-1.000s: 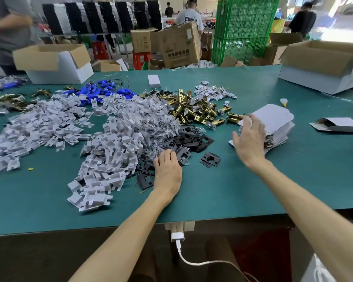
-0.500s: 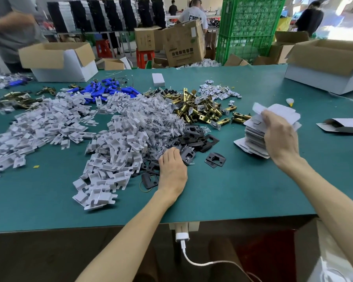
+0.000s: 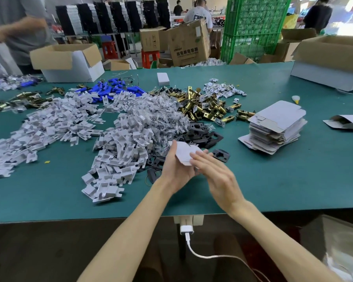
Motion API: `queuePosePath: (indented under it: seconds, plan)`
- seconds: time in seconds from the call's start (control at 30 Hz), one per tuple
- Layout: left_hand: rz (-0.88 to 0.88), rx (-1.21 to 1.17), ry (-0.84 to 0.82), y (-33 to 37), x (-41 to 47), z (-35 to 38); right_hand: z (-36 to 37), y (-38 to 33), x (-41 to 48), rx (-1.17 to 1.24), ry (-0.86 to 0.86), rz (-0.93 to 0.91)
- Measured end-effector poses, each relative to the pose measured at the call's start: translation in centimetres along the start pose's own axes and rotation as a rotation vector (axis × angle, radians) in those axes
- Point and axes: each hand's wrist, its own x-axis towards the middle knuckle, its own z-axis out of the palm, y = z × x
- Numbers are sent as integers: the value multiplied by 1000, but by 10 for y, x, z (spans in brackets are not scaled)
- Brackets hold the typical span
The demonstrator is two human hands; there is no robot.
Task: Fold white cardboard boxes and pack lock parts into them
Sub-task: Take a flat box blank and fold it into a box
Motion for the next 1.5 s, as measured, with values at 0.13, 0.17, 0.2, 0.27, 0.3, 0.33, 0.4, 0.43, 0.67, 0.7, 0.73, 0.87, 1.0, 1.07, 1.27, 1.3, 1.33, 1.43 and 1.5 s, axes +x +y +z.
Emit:
queuePosePath:
  seconds: [0.13, 0.17, 0.2, 0.27, 0.3, 0.33, 0.4, 0.43, 0.67, 0.7, 0.73, 0.87, 1.0, 1.07, 1.27, 1.3, 1.33, 1.43, 1.5]
  plan:
    - [-49, -143, -43, -3, -8, -12, 12, -11, -2, 122, -91, 181]
    - [-7, -149, -4, -2, -8, -15, 12, -12, -1, 218, -86, 286]
    - [40, -149, 23, 0, -8, -17, 11, -13, 0, 334, -52, 403]
    - [112, -133, -4, 4, -8, -20, 10, -12, 2, 550, 26, 661]
    - [132, -119, -28, 5, -8, -20, 10, -9, 2, 628, 44, 780]
    - [140, -98, -36, 4, -8, -21, 10, -5, 2, 701, 55, 878]
    - [135, -40, -38, 1, -8, -20, 10, 2, 2, 829, 71, 994]
    - [128, -1, -40, -2, -8, -20, 10, 4, 2, 849, 62, 1009]
    - [100, 39, -39, -6, -7, -18, 12, 6, -2, 874, -1, 972]
    - [99, 39, -27, -5, -8, -17, 12, 7, -2, 892, 2, 968]
    - [97, 61, -25, -4, -9, -17, 12, 8, -2, 912, 13, 965]
    - [75, 160, -126, -6, -12, -17, 8, 11, -2, 1008, 33, 934]
    - [92, 213, -135, -7, -13, -18, 9, 12, -5, 998, 27, 891]
    - [98, 215, -127, -9, -13, -18, 11, 11, -5, 899, 39, 887]
    - [109, 201, -101, -10, -12, -14, 22, 8, -7, 689, 108, 881]
    - [105, 188, -106, -10, -12, -13, 23, 8, -6, 681, 112, 880]
    - [97, 169, -111, -9, -13, -13, 23, 7, -6, 699, 110, 888]
    - [91, 168, -122, -7, -15, -12, 19, 8, -6, 827, 89, 929]
    - [96, 232, -157, -7, -17, -12, 15, 9, -6, 901, 79, 947]
